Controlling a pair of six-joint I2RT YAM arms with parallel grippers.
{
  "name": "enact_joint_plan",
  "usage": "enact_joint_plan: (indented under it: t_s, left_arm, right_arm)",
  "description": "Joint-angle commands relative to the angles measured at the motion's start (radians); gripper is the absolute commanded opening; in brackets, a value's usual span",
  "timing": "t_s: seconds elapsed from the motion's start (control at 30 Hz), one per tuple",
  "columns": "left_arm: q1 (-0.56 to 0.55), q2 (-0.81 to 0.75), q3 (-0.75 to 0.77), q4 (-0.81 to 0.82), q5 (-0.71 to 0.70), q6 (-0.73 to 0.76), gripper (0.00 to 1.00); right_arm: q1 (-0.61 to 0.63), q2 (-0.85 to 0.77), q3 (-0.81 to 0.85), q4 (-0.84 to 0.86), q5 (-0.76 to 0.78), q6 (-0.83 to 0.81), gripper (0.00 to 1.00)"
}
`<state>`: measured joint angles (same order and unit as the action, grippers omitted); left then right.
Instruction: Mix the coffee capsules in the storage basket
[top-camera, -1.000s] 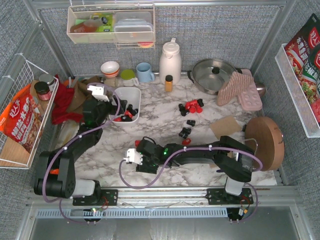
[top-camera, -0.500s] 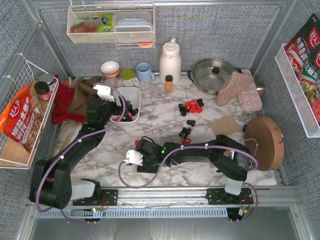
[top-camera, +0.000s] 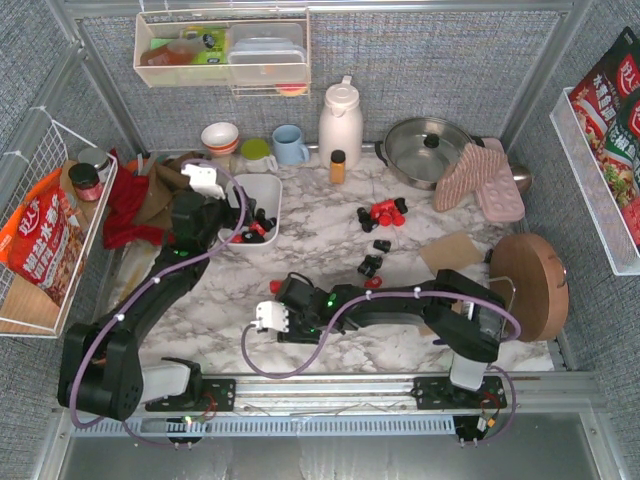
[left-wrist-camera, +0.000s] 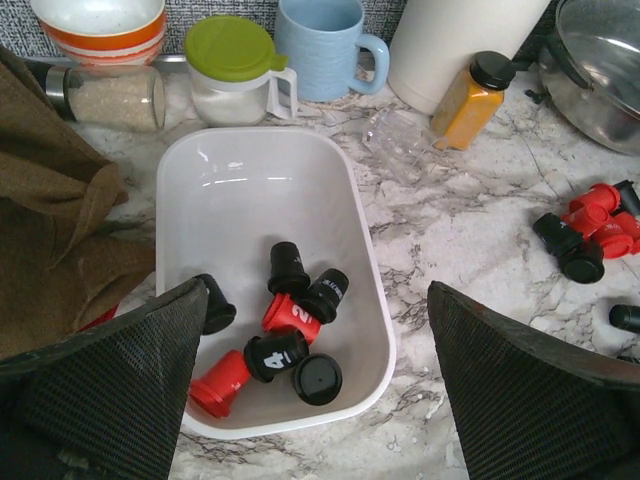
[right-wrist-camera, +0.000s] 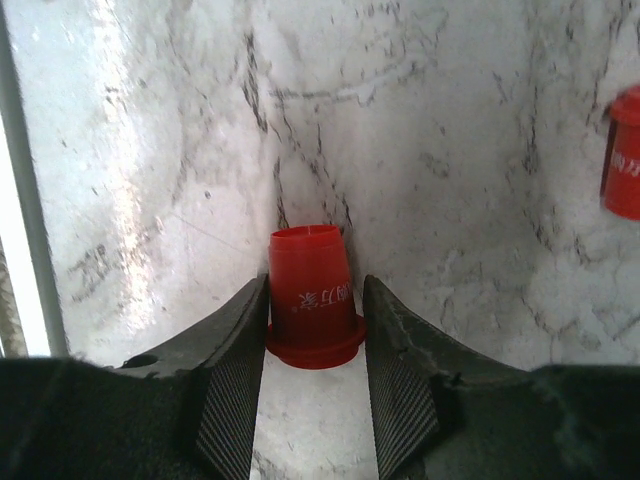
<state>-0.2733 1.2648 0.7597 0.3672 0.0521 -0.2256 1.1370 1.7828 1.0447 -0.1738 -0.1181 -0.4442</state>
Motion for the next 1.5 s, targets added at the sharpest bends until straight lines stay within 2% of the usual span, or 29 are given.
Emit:
enact_joint_plan:
  t_s: [0.0, 0.13, 0.33, 0.43, 0.63, 0.9, 1.13, 1.47]
  left_arm:
    - [0.0, -0.014, -0.021, 0.034, -0.028, -0.045, 0.99]
    - [0.003, -0.029, -0.036, 0.047, 0.027, -0.062, 0.99]
    - [-0.005, 0.008, -0.034, 0.106, 0.295, -0.04, 0.99]
    - [-0.041, 0.044, -0.012, 0.09, 0.368, -0.025, 0.99]
    - [-0.169, 0.046, -0.013, 0.037, 0.38, 0.105, 0.99]
    - [-0.299, 0.059, -0.006, -0.016, 0.386, 0.164, 0.98]
    - [-0.335, 0.111, 0.025, -0.017, 0.544, 0.131, 0.84]
    - [-0.416, 0.166, 0.065, -0.046, 0.608, 0.084, 0.79]
  right_arm:
    - [-0.008, -0.037, -0.031, 0.02, 0.01, -0.009, 0.32]
    - [-0.024, -0.111, -0.102, 0.086, 0.023, 0.0, 0.31]
    - [-0.069, -0.273, -0.25, 0.249, 0.121, 0.027, 0.25]
    - [-0.095, -0.382, -0.352, 0.388, 0.198, 0.039, 0.24]
    - [-0.112, -0.559, -0.519, 0.6, 0.344, 0.035, 0.23]
    - [-0.122, -0.694, -0.666, 0.812, 0.451, 0.034, 0.23]
    - [-0.173, -0.774, -0.756, 0.945, 0.373, 0.037, 0.23]
    - [-0.206, -0.738, -0.829, 1.108, 0.247, -0.03, 0.23]
